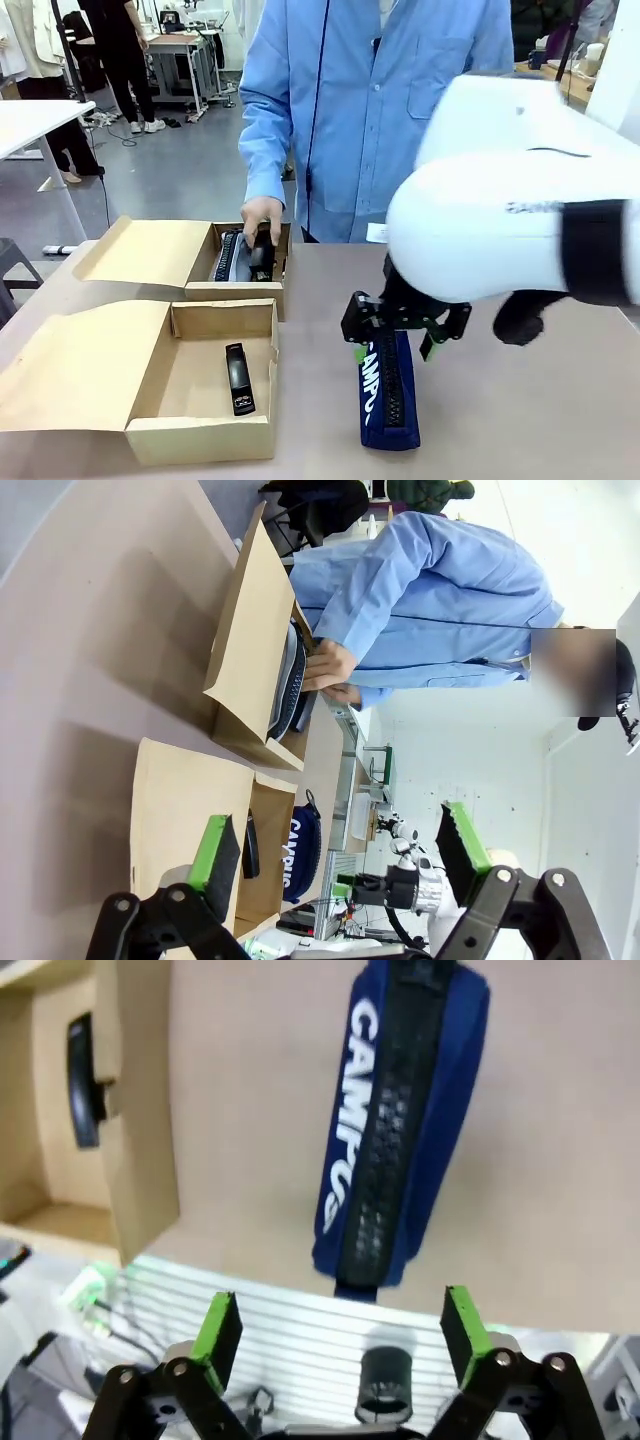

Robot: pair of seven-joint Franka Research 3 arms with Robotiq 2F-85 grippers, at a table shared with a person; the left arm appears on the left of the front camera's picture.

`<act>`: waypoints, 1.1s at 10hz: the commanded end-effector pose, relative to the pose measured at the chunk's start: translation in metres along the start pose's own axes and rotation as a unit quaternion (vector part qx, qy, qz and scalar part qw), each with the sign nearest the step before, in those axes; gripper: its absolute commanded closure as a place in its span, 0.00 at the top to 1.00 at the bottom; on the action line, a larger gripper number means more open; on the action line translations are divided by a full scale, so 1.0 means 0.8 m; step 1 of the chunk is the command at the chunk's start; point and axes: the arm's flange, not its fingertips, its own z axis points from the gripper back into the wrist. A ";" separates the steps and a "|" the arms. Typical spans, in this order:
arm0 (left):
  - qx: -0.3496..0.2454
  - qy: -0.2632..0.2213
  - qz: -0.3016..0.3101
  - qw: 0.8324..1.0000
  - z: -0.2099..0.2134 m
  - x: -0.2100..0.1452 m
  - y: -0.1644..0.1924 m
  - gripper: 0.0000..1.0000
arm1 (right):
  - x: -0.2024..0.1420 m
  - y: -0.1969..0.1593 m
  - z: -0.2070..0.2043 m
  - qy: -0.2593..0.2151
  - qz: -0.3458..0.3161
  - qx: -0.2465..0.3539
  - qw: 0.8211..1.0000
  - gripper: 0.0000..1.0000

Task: Place items inside the box.
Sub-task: Pick up a Pencil pouch or Stapler and place it inside the Mailer Box closest to the robot.

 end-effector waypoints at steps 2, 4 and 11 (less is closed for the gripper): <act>-0.011 -0.003 -0.010 1.000 0.000 -0.001 0.000 1.00 | 0.048 0.032 -0.048 0.019 -0.026 -0.053 0.998 1.00; -0.011 -0.003 -0.010 1.000 0.000 -0.001 0.000 1.00 | 0.073 0.030 -0.095 0.021 -0.055 -0.076 0.995 1.00; -0.011 -0.003 -0.010 1.000 0.000 -0.001 0.000 1.00 | 0.088 0.001 -0.152 0.056 -0.102 -0.081 0.990 1.00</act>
